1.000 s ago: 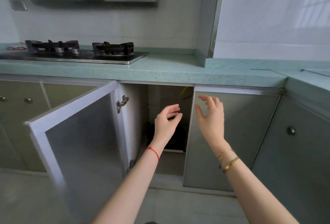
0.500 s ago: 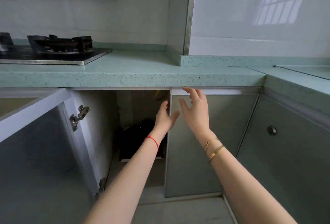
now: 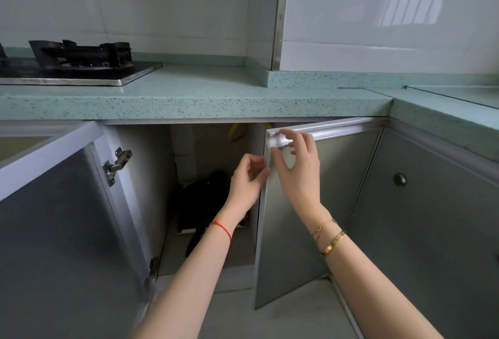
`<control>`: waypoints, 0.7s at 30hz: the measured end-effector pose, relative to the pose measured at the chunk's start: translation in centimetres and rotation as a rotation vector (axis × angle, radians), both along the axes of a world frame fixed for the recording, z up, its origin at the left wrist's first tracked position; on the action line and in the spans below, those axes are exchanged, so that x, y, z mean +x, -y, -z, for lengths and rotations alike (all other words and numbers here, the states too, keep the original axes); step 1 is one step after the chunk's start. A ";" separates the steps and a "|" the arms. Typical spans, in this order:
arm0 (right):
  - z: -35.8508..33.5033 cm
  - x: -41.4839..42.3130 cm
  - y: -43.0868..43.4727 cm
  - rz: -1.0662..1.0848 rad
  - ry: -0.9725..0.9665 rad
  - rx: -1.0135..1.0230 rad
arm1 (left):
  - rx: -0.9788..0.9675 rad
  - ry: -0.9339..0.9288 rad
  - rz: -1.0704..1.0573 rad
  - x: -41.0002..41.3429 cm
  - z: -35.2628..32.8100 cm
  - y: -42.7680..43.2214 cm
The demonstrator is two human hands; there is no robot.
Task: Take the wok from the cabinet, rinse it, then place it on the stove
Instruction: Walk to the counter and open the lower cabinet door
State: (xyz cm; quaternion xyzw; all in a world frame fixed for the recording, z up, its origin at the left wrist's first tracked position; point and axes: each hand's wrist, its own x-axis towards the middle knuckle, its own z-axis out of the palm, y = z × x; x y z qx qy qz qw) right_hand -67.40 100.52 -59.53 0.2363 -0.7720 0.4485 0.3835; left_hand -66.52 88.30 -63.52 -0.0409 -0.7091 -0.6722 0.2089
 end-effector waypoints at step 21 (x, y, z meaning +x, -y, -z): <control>-0.2 9.9 -13.1 0.231 -0.093 -0.064 | 0.039 -0.001 0.354 9.4 0.7 -12.3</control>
